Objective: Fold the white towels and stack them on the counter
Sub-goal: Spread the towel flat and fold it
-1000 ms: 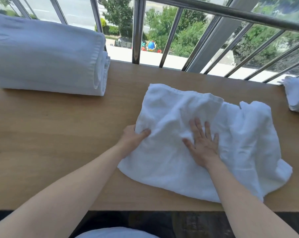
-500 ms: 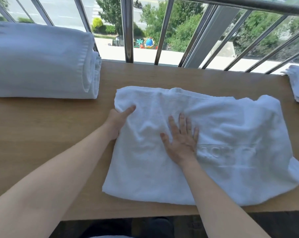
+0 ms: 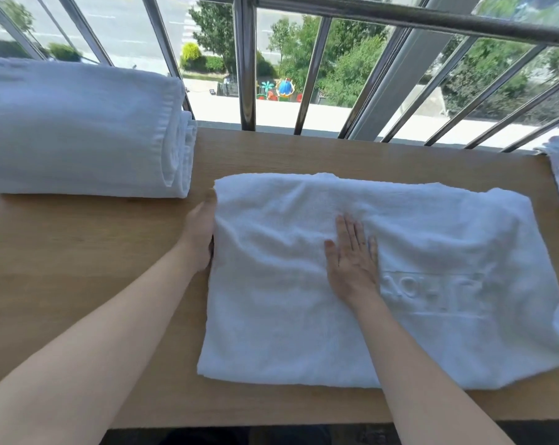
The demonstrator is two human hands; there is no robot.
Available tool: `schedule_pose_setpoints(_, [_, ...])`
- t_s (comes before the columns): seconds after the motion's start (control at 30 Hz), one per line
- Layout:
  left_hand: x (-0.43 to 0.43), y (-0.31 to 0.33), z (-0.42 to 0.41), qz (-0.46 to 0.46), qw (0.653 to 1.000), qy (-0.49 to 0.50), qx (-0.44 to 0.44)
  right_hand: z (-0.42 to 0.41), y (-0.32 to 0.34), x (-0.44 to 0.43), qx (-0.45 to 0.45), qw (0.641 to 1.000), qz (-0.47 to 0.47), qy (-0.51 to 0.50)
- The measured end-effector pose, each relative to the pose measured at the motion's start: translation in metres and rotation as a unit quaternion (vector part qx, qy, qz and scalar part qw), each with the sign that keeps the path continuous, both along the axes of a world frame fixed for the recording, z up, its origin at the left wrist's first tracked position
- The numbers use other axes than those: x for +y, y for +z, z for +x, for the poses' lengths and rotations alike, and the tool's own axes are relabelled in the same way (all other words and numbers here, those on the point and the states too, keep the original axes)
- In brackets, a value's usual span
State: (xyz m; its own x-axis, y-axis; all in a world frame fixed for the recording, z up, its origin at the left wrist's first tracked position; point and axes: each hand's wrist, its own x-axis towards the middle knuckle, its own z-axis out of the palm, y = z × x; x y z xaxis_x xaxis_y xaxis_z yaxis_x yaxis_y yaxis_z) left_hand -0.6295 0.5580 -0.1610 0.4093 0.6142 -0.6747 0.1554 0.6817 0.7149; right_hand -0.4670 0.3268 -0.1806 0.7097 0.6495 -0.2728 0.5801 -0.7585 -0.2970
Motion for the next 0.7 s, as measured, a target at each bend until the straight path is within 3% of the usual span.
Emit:
schedule_pose_setpoints(0.1, [0.004,-0.006,-0.021,-0.147,0.988,-0.030,-0.038,0.003,-0.002,0.000,-0.014,0.999,-0.037,0.004])
schedule_pose_setpoints(0.17, [-0.002,-0.007,-0.030,-0.156,0.981,-0.111,-0.036,0.005,-0.002,0.004,0.002,0.998,-0.063,0.008])
schedule_pose_setpoints(0.27, [-0.009,-0.006,-0.032,-0.114,0.980,-0.164,-0.026,0.007,0.000,0.003,0.021,0.996,-0.080,0.018])
schedule_pose_setpoints(0.43, [-0.007,-0.005,-0.022,-0.044,0.993,-0.103,0.027,0.002,0.006,0.009,0.043,0.996,-0.082,-0.005])
schedule_pose_setpoints(0.6, [-0.005,0.001,-0.014,0.116,0.979,-0.136,0.098,-0.011,0.011,0.014,0.034,0.998,-0.049,-0.024])
schedule_pose_setpoints(0.7, [0.005,-0.002,-0.024,0.189,0.970,-0.093,0.120,-0.010,0.008,0.007,0.026,0.996,-0.080,-0.022])
